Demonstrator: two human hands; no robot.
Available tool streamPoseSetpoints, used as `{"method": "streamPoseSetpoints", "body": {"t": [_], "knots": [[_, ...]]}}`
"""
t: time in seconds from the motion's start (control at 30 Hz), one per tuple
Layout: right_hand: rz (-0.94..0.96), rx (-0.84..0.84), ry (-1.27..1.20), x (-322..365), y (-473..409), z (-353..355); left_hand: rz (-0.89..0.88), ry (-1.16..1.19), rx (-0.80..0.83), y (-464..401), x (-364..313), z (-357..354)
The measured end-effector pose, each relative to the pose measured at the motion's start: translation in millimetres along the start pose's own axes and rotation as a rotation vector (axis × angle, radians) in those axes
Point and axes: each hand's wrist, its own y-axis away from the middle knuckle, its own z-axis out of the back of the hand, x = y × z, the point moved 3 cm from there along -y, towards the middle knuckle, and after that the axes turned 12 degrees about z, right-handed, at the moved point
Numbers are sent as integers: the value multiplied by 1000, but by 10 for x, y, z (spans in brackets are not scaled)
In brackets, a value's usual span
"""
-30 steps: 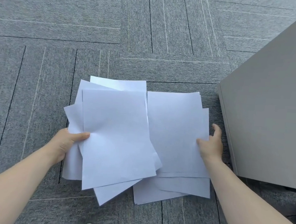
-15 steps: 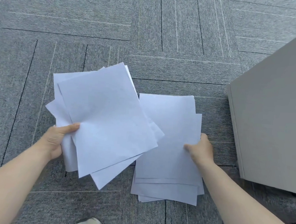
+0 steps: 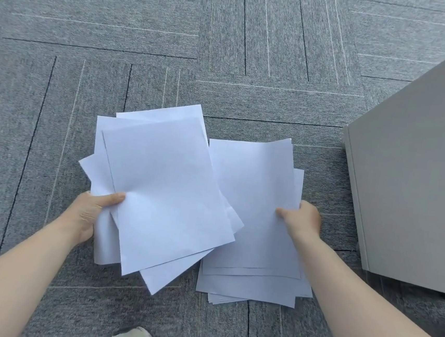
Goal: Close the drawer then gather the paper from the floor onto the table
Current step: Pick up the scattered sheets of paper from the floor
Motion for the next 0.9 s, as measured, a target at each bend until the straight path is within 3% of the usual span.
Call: {"method": "streamPoseSetpoints", "body": {"t": [0.27,0.47,0.7,0.9], "knots": [[432,-141,29,572,-126,380,-46,-95,-143,0,-18,41],[674,19,-57,1281,-260,730,-100,-144,-229,19,-46,-9],[634,161,-340,1557,-225,856,-136,-114,-148,64,-107,-63],[412,274,-562,1279,-185,128,-50,-116,-74,20,-81,-82]]}}
